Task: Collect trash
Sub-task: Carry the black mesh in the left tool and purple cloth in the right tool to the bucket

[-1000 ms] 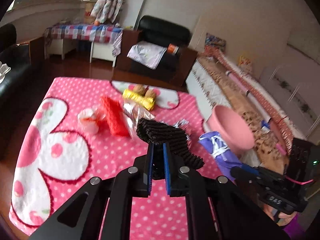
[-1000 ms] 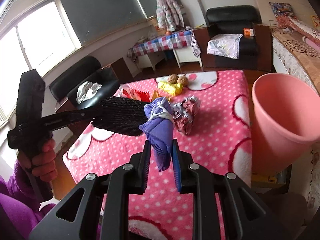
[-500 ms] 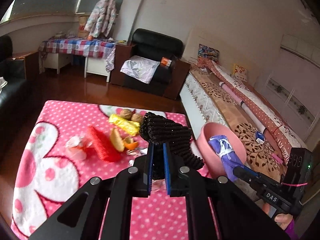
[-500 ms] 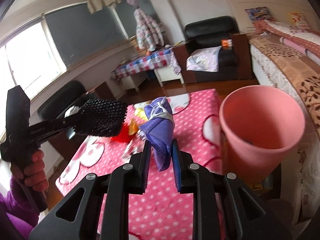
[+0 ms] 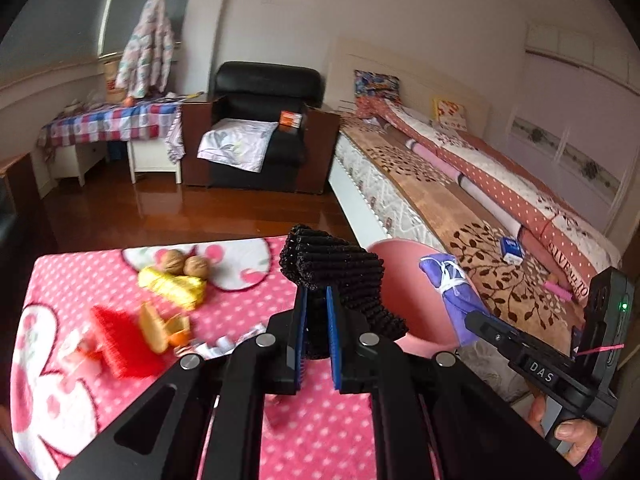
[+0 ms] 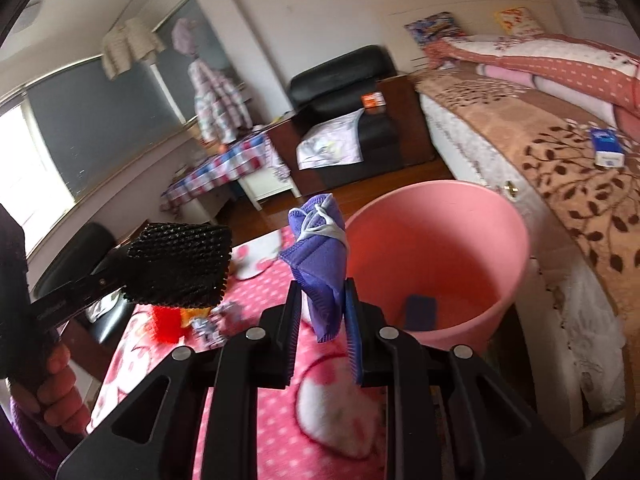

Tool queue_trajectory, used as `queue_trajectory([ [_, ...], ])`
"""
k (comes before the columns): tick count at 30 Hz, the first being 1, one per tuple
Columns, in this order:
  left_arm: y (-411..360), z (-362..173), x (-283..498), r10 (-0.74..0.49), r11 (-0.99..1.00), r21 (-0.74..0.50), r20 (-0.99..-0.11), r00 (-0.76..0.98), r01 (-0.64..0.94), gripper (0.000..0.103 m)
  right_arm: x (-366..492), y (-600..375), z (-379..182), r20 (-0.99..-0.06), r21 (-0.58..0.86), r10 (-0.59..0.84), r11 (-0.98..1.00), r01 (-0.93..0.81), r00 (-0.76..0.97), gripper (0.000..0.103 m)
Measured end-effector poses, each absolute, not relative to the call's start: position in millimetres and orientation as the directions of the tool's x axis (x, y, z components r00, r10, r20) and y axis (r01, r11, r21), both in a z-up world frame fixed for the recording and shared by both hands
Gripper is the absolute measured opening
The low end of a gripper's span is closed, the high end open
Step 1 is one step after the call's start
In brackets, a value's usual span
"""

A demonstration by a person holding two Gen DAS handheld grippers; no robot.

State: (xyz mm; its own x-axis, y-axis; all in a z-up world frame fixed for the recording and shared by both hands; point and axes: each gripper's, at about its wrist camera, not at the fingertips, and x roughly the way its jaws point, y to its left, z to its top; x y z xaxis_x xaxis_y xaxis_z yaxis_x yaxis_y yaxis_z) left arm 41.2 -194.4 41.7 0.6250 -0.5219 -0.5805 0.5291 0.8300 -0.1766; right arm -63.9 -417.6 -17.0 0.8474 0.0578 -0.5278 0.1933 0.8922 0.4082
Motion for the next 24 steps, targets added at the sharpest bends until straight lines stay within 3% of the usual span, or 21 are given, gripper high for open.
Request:
queue_trajectory([
  [9, -271, 16, 55, -0.5, 0.807, -0.075, -0.614, 0.61, 0.586, 0.009, -50, -460, -40, -0.555, 0.428, -0.035, 0.845, 0.321, 0.831, 0.021],
  [24, -352, -27, 78, -0.477, 0.778, -0.039, -0.686, 0.549, 0.627, 0.009, -34, -496, -63, -0.594, 0.401, -0.119, 0.814, 0.421, 0.796, 0.021],
])
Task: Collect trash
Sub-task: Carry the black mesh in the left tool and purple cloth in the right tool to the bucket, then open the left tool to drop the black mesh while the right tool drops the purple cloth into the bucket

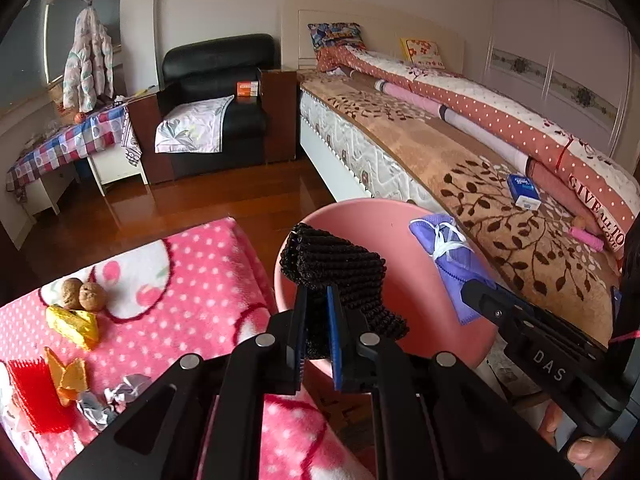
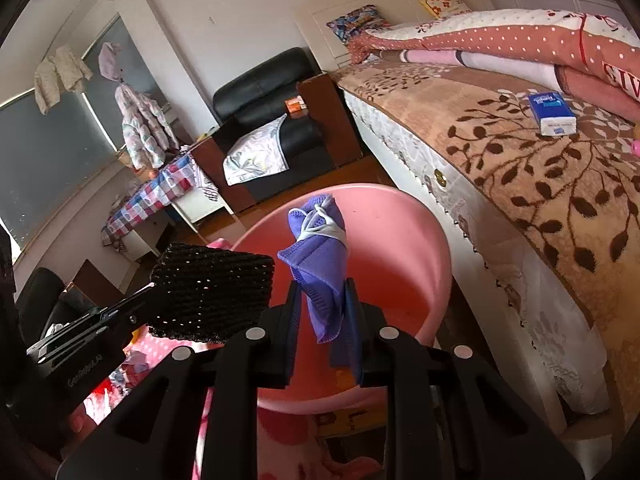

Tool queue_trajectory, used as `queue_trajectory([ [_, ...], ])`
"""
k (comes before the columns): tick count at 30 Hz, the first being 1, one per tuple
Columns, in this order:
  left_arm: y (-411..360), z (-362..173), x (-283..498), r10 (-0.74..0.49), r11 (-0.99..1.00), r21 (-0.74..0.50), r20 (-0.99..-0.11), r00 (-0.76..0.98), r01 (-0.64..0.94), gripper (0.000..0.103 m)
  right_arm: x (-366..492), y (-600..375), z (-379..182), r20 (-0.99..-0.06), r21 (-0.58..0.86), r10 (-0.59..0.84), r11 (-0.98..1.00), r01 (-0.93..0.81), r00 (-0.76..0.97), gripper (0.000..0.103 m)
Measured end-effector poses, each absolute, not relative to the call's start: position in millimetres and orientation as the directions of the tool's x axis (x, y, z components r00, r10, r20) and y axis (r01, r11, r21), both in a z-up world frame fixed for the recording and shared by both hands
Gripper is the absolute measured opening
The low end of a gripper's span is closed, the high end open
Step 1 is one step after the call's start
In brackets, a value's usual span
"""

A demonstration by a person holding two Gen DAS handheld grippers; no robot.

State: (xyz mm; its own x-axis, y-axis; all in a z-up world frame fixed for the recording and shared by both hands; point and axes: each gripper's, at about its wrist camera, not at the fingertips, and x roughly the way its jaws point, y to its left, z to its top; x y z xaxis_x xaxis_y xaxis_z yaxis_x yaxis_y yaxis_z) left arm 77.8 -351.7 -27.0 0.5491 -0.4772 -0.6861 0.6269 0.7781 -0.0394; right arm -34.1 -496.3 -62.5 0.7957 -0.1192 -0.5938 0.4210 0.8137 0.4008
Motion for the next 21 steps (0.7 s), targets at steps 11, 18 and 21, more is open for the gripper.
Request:
queue_trajectory([
  [11, -355.0, -34.2, 81.4, -0.476, 0.779, -0.038, -0.686, 0.551, 0.626, 0.036, -25.5, -504.1, -74.0, -0.614, 0.383, -0.137, 0.809, 0.445, 0.777, 0.021],
  [18, -350.3, -34.0, 80.1, -0.481, 0.78, -0.049, -0.684, 0.549, 0.624, 0.047, -24.7, -503.2, -73.6, -0.622, 0.367, -0.158, 0.807, 0.463, 0.767, 0.026],
  [21, -346.4, -33.3, 79.6, -0.484, 0.783, -0.059, -0.683, 0.547, 0.619, 0.047, -26.3, -502.7, -71.6, -0.612, 0.365, -0.17, 0.805, 0.467, 0.772, 0.044],
])
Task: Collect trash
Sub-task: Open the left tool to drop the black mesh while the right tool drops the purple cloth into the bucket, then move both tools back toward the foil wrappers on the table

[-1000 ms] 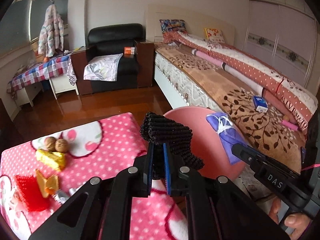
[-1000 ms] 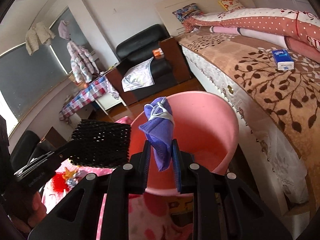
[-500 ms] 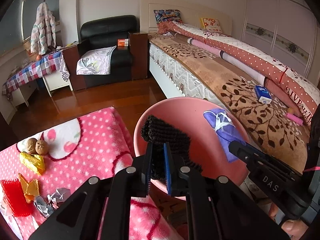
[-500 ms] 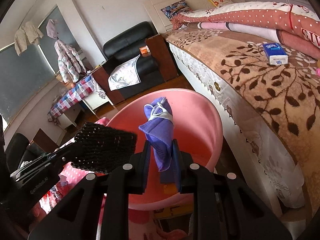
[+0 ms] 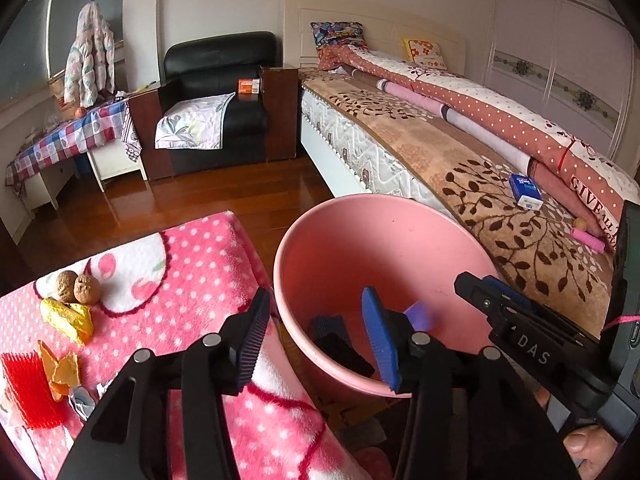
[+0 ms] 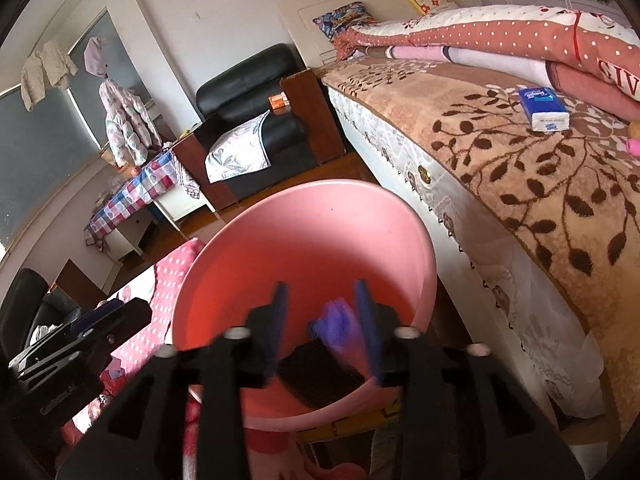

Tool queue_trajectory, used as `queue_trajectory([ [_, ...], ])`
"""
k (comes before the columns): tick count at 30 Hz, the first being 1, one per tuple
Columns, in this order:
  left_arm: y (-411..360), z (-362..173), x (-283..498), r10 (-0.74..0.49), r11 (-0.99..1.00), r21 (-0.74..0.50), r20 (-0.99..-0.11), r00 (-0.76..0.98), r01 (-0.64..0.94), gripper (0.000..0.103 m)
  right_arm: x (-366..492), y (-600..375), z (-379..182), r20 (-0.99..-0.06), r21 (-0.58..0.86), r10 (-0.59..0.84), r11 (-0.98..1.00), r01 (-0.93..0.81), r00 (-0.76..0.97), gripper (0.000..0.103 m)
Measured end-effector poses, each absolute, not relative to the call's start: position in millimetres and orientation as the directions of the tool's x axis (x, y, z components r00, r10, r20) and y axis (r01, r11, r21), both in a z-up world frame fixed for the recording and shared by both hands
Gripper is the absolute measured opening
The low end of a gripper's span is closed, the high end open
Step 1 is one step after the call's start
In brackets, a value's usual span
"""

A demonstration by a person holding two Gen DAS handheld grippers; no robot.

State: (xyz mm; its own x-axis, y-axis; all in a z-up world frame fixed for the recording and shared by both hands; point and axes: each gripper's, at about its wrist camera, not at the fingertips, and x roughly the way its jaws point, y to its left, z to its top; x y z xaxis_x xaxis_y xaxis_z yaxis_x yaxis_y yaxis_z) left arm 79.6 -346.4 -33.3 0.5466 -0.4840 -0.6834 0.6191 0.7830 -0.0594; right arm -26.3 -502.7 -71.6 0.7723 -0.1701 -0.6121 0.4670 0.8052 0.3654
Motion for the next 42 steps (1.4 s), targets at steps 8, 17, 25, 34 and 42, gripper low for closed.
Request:
queue_trajectory([
  [8, -331, -29, 77, -0.491, 0.794, -0.093, -0.683, 0.542, 0.601, 0.049, -28, -491, -64, -0.605, 0.331, -0.181, 0.829, 0.451, 0.775, 0.044],
  [17, -311, -18, 71, -0.499, 0.806, -0.121, -0.666, 0.554, 0.58, 0.054, -37, -470, -52, -0.588, 0.336, -0.159, 0.844, 0.418, 0.793, 0.044],
  [25, -284, -5, 62, -0.504, 0.816, -0.142, -0.649, 0.57, 0.56, 0.055, -44, -447, -44, -0.575, 0.347, -0.122, 0.859, 0.376, 0.809, 0.044],
  [34, -244, 8, 51, -0.496, 0.837, -0.16, -0.624, 0.604, 0.522, 0.058, -51, -413, -36, -0.563, 0.347, -0.067, 0.886, 0.309, 0.824, 0.044],
  [42, -212, 14, 40, -0.486, 0.852, -0.175, -0.612, 0.624, 0.493, 0.058, -58, -390, -33, -0.559, 0.353, -0.029, 0.896, 0.269, 0.829, 0.044],
])
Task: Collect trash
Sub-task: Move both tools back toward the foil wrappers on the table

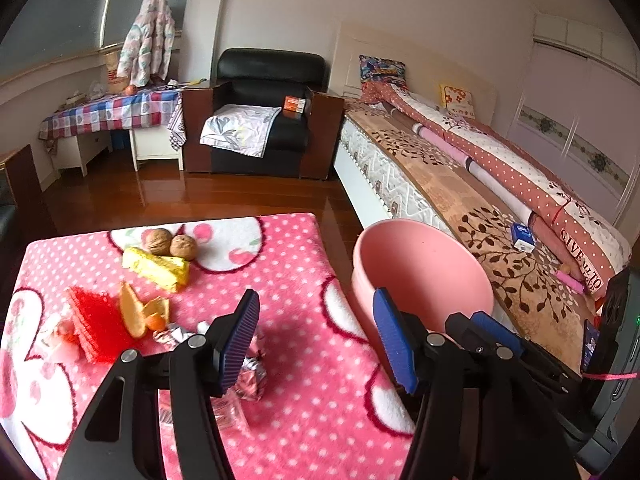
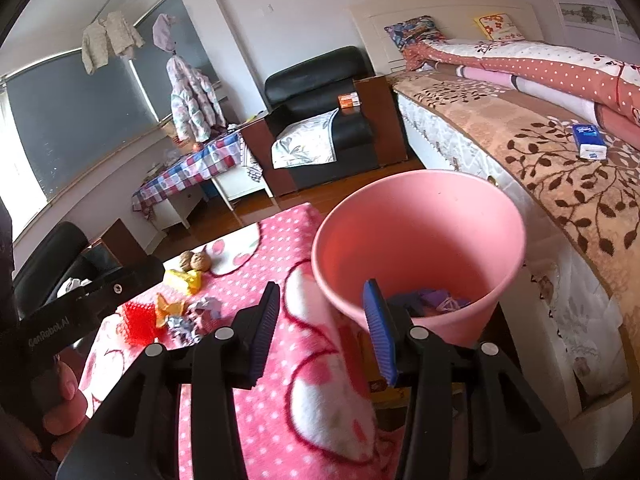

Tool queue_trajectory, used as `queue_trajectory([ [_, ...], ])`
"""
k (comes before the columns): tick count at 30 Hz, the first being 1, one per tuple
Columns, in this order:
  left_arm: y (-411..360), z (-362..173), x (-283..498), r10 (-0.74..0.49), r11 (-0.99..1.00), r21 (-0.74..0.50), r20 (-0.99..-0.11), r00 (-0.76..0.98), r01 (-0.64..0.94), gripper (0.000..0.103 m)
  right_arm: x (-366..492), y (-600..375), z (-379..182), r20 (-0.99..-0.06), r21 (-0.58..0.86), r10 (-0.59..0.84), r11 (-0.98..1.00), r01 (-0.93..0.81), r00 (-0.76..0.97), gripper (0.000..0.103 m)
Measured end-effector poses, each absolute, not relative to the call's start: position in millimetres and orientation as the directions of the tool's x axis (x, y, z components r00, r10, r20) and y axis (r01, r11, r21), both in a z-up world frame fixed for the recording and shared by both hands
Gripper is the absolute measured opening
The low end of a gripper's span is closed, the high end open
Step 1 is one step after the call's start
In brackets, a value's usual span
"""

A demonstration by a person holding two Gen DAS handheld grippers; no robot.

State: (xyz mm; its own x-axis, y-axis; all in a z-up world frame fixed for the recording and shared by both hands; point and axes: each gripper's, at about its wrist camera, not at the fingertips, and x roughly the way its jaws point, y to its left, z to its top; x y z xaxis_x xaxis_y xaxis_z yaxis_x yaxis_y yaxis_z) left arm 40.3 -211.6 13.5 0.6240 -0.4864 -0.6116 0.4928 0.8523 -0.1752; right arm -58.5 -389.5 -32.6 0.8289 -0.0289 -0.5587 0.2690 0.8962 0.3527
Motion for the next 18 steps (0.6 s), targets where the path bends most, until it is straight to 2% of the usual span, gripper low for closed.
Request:
queue_trajectory([
  [18, -118, 7, 31, -0.379, 0.921, -0.175, -0.607, 0.699, 0.347, 0.058, -59, -357, -39, -0.578, 0.366, 0.029, 0.902, 0.228, 0.816, 0.044],
])
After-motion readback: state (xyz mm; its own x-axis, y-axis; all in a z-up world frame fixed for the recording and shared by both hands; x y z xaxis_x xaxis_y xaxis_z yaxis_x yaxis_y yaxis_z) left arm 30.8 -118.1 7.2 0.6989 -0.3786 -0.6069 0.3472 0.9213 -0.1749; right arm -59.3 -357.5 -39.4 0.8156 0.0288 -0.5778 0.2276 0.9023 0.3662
